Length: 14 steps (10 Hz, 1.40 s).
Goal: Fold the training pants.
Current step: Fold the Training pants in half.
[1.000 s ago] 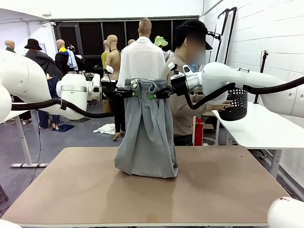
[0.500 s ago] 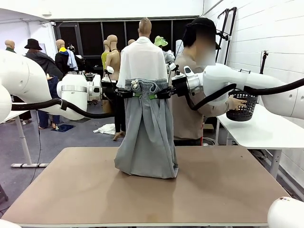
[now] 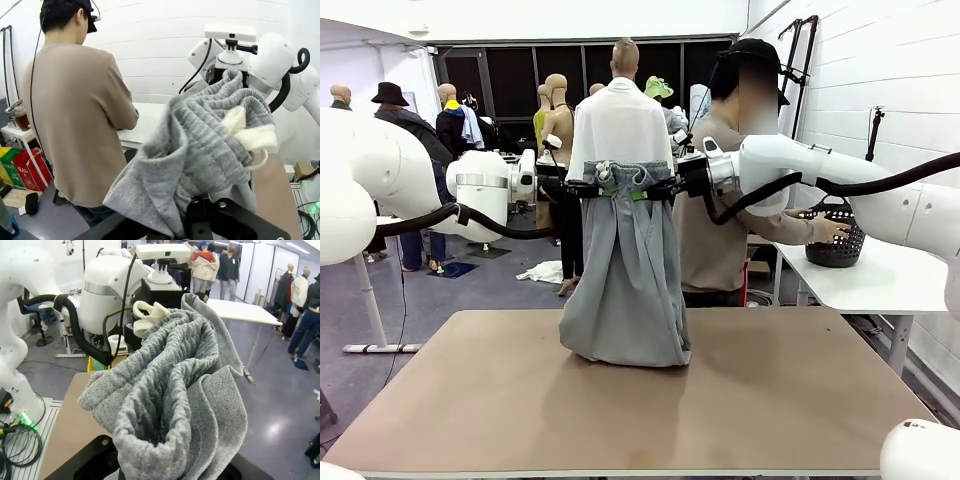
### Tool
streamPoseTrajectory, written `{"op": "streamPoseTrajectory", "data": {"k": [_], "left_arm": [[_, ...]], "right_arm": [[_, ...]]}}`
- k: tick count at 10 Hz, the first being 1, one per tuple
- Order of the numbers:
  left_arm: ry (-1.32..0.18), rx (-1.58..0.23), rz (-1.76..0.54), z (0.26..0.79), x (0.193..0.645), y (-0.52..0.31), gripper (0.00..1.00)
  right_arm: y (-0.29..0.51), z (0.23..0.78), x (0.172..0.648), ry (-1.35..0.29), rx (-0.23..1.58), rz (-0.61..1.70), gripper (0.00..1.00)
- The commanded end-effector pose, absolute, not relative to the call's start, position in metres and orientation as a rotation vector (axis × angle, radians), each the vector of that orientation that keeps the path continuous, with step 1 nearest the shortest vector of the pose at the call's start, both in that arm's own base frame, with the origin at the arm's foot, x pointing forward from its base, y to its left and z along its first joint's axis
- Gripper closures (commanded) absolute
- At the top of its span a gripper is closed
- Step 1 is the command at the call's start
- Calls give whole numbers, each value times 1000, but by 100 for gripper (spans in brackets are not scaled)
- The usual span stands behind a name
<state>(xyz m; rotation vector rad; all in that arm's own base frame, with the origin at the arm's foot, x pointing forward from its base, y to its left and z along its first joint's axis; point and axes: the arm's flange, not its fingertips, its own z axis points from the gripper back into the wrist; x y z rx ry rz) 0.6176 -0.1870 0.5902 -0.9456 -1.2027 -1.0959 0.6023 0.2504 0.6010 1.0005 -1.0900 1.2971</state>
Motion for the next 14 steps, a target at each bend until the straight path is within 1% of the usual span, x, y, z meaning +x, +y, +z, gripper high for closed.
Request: {"op": "streamPoseTrajectory", "data": {"k": [1,3,6,8,9,11,14], "left_arm": [[-1213,-891,-1082,616,645,-181,100],[-1271,-861,-1087,638,649,-181,100],[-1329,-852,-1052,643,656,-179,100],[-1402,-816,-1040,625,656,-175,100],[-1401,-817,-1022,610,657,-175,100],[-1338,-853,-958,582,650,-178,100],[-1187,-909,-896,563,630,-182,100]], "right_arm": [[271,630,634,-1101,974,1367,100],[283,659,645,-1130,925,1428,100],[296,680,658,-1152,890,1461,100],[297,669,660,-1161,862,1505,100],[294,651,663,-1123,862,1500,100],[289,613,666,-1059,899,1465,100],[289,595,655,-977,941,1447,100]]}}
